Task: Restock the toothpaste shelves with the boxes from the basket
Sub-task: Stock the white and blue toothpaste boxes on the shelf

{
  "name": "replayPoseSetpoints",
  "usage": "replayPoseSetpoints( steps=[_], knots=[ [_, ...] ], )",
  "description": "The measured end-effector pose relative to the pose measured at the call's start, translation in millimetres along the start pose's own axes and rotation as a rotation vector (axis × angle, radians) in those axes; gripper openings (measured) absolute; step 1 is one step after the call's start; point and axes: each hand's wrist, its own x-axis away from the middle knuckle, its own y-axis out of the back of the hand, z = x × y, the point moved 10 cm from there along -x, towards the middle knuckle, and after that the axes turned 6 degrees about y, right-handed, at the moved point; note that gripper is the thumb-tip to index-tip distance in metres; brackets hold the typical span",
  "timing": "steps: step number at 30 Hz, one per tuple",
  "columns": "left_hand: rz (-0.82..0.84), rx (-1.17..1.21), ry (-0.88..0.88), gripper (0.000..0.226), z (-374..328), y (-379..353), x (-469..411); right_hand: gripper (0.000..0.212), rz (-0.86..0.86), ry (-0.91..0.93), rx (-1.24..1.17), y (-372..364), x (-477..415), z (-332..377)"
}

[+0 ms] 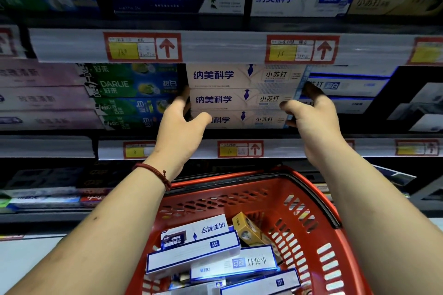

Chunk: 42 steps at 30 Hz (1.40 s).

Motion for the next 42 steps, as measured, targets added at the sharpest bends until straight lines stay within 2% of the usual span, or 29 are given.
replayPoseSetpoints(
  steps=[3, 6, 8, 13, 19, 24, 29, 33, 39, 42],
  knots=[
    [0.026, -0.074, -0.016, 0.045, 5, -6, 3, 0.064, -0.002, 0.047, 0.054, 2, 1, 4],
    [0.072, -0.141, -0.019, 0.067, 12, -12, 9, 0.060, 0.026, 0.097, 0.134, 3, 7, 10],
    [0.071, -0.172, -0.027, 0.076, 15, -9, 11, 0.064, 0.049, 0.110, 0.210, 2, 13, 13],
    [0.072, -0.232, -0.063, 0.066, 21, 1, 23, 0.068, 0.153, 0.184, 0.419, -5, 33, 19],
    [0.124, -0.537, -0.172, 0.068, 31, 6, 51, 0.077, 0.331, 0.349, 0.653, -30, 72, 23],
    [0.192, -0.606, -0.094, 0.068, 63, 15, 67, 0.075, 0.507, 0.394, 0.702, -53, 106, 7],
    [0.297, -0.701, -0.026, 0.064, 103, 17, 85, 0.072, 0.703, 0.306, 0.763, -76, 133, -31],
    [0.452, -0.799, 0.085, 0.068, 154, 11, 97, 0.068, 0.874, 0.173, 0.787, -89, 155, -79],
    [0.681, -1.169, 0.217, 0.074, 237, 16, 116, 0.062, 1.027, -0.018, 0.963, -87, 177, -160],
    [0.763, -1.300, 0.211, 0.064, 259, 19, 123, 0.073, 1.059, -0.087, 0.988, -88, 182, -186]
  ],
)
